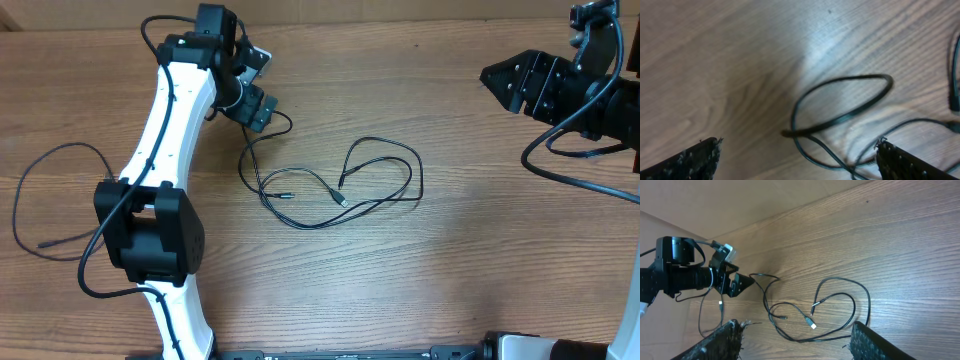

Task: Untangle cables
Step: 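Move the left gripper back over the cable pile, then grasp a black cable from the pile with the left gripper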

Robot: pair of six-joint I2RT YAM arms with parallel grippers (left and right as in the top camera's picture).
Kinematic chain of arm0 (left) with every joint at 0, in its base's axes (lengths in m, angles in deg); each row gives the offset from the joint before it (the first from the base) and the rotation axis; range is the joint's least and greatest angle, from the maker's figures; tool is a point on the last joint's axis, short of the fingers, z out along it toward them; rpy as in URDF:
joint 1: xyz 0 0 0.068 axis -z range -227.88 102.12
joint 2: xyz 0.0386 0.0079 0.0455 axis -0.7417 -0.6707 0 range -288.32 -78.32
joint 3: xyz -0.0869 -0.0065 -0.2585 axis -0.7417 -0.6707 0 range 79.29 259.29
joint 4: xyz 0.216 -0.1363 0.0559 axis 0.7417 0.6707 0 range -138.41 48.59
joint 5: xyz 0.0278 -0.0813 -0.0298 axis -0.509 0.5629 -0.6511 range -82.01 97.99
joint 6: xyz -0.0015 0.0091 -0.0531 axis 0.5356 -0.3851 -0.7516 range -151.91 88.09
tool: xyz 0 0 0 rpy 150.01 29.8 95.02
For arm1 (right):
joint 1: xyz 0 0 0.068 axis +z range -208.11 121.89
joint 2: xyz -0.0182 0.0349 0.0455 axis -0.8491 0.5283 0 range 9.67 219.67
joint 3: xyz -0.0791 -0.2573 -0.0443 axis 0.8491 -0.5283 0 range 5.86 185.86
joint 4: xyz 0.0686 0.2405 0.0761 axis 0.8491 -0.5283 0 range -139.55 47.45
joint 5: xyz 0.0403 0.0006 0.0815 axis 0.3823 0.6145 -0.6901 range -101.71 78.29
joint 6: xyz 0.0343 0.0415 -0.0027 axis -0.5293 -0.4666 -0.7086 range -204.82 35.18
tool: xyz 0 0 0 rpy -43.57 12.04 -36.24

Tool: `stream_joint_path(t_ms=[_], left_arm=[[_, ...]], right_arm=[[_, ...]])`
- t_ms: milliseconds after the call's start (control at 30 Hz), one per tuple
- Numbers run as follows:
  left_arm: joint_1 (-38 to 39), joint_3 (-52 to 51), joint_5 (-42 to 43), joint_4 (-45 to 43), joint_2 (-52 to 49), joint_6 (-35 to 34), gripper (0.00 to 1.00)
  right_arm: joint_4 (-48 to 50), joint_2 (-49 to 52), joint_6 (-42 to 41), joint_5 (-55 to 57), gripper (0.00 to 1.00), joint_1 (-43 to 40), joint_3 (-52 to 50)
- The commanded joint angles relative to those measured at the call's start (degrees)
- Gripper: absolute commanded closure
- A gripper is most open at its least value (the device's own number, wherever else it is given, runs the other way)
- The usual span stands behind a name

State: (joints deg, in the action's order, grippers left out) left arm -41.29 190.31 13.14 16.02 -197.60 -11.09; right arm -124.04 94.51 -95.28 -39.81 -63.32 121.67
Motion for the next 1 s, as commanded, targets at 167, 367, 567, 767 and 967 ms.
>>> stream_joint_path(t_ms=[167,367,567,767,967], left_arm=[[-0.57,-1.20,3.96,-2.14,-2.23,7.04,0.02],[-0.57,-1.27,4.11,-2.08,-5.90,6.84,0.03],[-0.57,-1.27,7.50,-3.23,-8.46,6.86,0.17],[-0.57,-1.25,8.76,-4.35,-8.44,6.75,0.96],[-0.57,-1.25,12.13,-4.17,-8.02,5.22,0.96]], right_arm=[[-0.07,-0.15,0.33,0.26,0.31,-0.13,0.02],[-0.09,0.11,0.33,0.28,0.30,-0.11,0.02],[-0.11,0.11,0.31,2.19,0.29,-0.11,0.02],[-0.15,0.11,0.31,2.19,0.31,-0.11,0.02],[-0.44,0.11,0.33,2.19,0.31,-0.13,0.02]])
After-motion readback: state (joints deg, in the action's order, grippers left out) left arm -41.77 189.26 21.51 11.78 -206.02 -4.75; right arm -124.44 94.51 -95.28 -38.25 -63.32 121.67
